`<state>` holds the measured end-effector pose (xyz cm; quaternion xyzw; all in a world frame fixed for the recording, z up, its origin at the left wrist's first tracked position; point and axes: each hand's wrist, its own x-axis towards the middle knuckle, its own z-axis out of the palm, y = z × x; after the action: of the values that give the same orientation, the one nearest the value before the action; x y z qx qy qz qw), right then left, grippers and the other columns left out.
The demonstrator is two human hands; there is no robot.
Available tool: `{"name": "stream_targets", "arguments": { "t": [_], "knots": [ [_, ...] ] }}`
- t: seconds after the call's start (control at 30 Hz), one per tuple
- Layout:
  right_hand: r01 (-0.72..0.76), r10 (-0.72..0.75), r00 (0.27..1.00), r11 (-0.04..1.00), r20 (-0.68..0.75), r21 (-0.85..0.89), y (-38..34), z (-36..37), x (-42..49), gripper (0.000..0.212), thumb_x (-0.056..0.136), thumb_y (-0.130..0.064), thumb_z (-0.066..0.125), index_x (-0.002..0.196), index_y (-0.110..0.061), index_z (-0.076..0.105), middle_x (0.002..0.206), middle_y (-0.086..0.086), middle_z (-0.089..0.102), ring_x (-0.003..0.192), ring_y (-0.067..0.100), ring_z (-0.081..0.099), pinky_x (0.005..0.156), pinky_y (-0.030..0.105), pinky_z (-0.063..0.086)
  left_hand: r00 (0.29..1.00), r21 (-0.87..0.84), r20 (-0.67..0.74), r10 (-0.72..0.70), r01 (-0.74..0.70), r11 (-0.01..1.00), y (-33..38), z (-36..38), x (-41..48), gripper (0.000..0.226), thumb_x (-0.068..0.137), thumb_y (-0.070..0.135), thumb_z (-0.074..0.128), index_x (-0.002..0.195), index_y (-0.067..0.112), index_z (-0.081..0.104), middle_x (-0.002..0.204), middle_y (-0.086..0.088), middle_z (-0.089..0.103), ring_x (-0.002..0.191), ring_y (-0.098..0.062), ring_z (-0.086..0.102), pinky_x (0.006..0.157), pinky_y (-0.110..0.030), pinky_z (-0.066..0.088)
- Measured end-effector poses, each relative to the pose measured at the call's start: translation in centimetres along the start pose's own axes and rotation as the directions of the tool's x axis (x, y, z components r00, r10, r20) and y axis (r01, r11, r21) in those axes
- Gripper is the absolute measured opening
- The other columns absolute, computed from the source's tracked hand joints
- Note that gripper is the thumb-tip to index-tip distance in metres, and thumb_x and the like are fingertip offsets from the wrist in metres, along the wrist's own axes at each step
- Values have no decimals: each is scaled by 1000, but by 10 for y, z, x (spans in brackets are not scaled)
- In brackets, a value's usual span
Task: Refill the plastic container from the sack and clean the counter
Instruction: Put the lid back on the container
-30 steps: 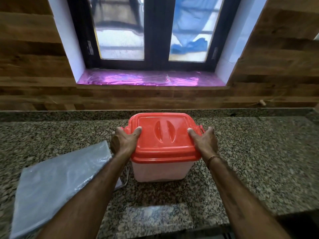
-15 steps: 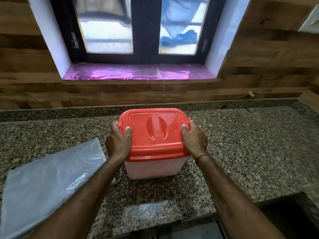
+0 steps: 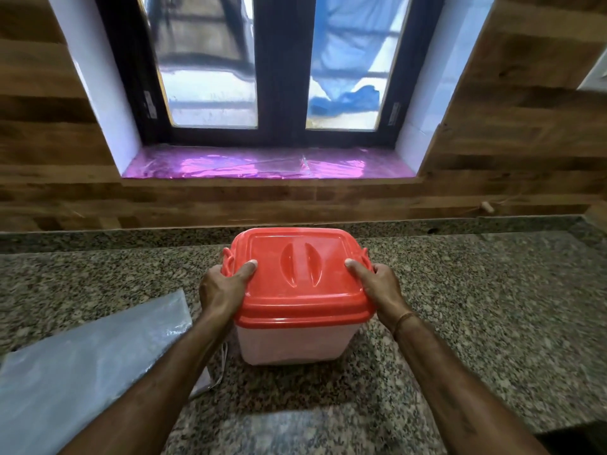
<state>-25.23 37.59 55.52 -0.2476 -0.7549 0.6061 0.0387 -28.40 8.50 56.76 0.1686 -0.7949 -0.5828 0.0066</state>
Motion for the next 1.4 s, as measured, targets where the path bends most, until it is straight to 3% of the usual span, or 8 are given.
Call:
{"name": "stream_targets", "arguments": {
  "t": [0.23, 0.4, 0.53, 0.63, 0.87, 1.03, 1.23, 1.4],
  "knots": [
    [54, -58, 998, 994, -34, -96, -34, -16, 90, 50, 79, -57, 77, 95, -10, 77, 90, 9, 80, 77, 23, 78, 71, 39, 65, 999, 89, -18, 41, -40, 995, 52, 50, 59, 65, 80, 63, 75, 113, 7, 70, 96, -13, 75, 80, -28, 72, 73, -41, 63],
    [78, -83, 996, 991, -40, -109, -51, -28, 149, 50, 81, -54, 77, 100, -8, 78, 90, 8, 79, 81, 24, 77, 72, 38, 64, 999, 83, -4, 33, -32, 996, 78, 95, 94, 64, 85, 58, 74, 121, 6, 68, 96, -12, 73, 69, -17, 68, 53, -27, 53],
    [62, -67, 997, 988, -32, -139, -60, -35, 189, 59, 74, -64, 75, 100, -11, 75, 91, 8, 78, 81, 26, 75, 69, 37, 63, 1000, 65, -17, 4, -3, 998, 84, 123, 116, 64, 85, 59, 73, 122, 5, 69, 102, -13, 75, 73, -19, 68, 59, -28, 54],
    [42, -49, 998, 985, -33, -169, -61, -36, 209, 66, 65, -72, 73, 95, -13, 74, 88, 6, 77, 80, 25, 75, 70, 40, 63, 999, 87, -30, -18, 20, 996, 86, 137, 127, 61, 88, 56, 72, 120, 4, 67, 106, -13, 74, 67, -11, 61, 49, -24, 42],
    [61, -67, 996, 994, -59, -93, -54, -30, 228, 57, 79, -57, 77, 105, -7, 72, 94, 9, 76, 79, 22, 72, 56, 24, 49, 999, 46, -30, -32, 33, 998, 83, 146, 144, 64, 83, 60, 74, 121, 9, 67, 103, -9, 74, 78, -17, 71, 56, -28, 55],
    [43, -48, 997, 997, -64, -68, -52, -28, 228, 55, 81, -54, 78, 108, -7, 71, 96, 8, 76, 78, 20, 73, 54, 22, 49, 1000, 66, -3, -25, 25, 997, 80, 142, 150, 88, 64, 83, 68, 122, 17, 64, 104, -7, 74, 86, -25, 75, 74, -47, 65],
    [66, -93, 987, 977, -130, -202, -59, -26, 211, 71, 77, -70, 65, 119, -12, 67, 109, 9, 72, 99, 30, 70, 83, 42, 59, 985, 48, 169, 14, -22, 999, 71, 121, 137, 87, 76, 82, 65, 134, 18, 59, 119, -7, 72, 100, -22, 73, 83, -41, 63],
    [209, -406, 858, 835, -314, -508, -55, 14, 141, 79, 92, -54, 55, 154, -8, 38, 159, 21, 37, 149, 39, 30, 121, 53, 27, 989, 131, 143, 38, -58, 990, 31, 77, 111, 98, 85, 73, 62, 159, 17, 33, 154, -11, 48, 135, -26, 53, 112, -46, 46]
  ]
}}
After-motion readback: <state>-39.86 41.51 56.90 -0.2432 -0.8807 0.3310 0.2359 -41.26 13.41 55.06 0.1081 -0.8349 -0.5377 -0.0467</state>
